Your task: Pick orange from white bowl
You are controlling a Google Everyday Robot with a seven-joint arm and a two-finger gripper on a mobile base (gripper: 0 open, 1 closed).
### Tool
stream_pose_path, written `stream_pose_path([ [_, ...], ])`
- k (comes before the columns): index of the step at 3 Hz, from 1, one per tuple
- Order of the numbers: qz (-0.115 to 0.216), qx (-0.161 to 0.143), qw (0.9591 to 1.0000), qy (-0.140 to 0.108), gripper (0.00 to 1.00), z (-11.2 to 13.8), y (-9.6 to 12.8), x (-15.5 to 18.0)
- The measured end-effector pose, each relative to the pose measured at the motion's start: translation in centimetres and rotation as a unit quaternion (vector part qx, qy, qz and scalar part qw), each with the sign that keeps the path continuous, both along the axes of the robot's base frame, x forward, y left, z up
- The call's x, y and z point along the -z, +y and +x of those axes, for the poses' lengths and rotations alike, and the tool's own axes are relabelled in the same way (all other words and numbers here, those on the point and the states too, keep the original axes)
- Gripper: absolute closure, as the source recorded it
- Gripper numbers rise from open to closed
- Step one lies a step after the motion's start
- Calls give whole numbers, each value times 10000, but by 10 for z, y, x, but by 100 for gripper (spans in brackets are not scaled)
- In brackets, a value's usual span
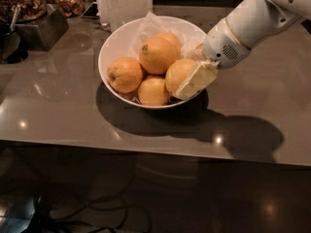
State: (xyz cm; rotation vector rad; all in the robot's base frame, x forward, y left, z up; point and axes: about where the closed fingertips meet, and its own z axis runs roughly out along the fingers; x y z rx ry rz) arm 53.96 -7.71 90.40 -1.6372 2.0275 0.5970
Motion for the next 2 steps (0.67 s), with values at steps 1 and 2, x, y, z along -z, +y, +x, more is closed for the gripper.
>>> stream_pose_path([
  [1, 0, 0, 10000, -1, 86, 0, 0, 0],
  [2, -46, -44, 9998, -203, 100, -5, 4, -7],
])
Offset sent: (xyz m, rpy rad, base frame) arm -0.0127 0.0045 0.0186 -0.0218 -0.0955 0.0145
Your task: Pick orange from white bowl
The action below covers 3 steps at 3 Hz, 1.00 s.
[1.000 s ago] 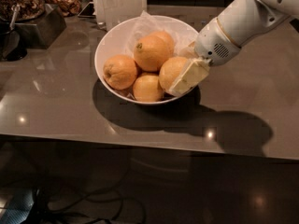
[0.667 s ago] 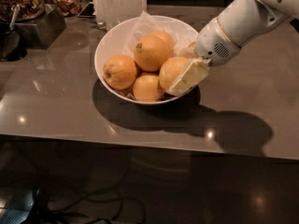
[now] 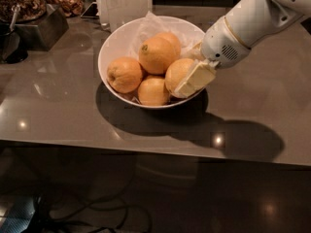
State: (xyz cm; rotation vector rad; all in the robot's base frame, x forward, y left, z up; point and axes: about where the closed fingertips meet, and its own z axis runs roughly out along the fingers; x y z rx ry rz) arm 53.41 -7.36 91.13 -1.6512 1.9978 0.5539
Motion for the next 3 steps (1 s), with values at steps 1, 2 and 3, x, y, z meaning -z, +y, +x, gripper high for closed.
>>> stream_pose_path([
  [1, -6, 20, 9992, -399, 100, -12, 1, -15],
  [2, 13, 214, 9984, -532, 100, -14, -10, -19],
  [3, 15, 216, 9983, -535, 100, -14, -10, -20],
])
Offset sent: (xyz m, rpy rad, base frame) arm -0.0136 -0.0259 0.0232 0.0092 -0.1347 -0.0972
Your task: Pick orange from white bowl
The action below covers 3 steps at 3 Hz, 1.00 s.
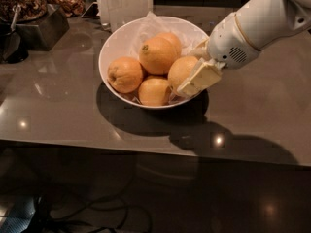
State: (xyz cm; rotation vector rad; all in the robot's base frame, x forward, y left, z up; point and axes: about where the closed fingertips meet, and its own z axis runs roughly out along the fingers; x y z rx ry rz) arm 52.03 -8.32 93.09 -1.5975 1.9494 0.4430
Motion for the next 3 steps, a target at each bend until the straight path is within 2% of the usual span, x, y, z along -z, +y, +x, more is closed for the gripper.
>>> stream_pose_path([
  [1, 233, -176, 9995, -123, 100, -8, 4, -13],
  [3, 743, -678, 9937, -489, 100, -39, 13, -54],
])
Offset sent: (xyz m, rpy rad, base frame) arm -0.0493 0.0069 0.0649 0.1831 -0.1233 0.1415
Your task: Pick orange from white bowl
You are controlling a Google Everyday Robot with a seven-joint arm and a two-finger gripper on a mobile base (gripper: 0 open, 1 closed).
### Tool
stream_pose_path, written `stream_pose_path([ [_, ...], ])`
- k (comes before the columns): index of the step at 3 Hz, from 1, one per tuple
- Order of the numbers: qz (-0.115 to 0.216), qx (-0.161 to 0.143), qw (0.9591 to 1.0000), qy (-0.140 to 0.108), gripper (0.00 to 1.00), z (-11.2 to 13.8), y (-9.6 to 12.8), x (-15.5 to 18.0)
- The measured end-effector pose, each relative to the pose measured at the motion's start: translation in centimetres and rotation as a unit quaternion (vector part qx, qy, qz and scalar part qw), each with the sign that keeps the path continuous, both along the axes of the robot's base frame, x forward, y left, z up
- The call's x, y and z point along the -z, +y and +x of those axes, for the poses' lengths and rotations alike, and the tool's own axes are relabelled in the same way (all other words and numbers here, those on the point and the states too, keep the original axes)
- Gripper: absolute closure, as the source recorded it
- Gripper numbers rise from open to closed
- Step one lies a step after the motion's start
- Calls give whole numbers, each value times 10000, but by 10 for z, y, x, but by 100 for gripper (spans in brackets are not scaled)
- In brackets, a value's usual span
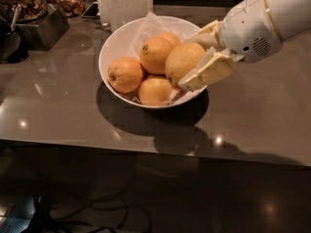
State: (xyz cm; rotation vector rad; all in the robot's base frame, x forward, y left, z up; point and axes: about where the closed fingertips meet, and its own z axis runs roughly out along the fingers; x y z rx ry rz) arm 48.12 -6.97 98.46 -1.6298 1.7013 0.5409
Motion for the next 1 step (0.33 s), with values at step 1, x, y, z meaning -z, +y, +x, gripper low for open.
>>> stream_pose_path([
  [1, 12, -13, 10000, -7, 100, -1, 1, -1],
])
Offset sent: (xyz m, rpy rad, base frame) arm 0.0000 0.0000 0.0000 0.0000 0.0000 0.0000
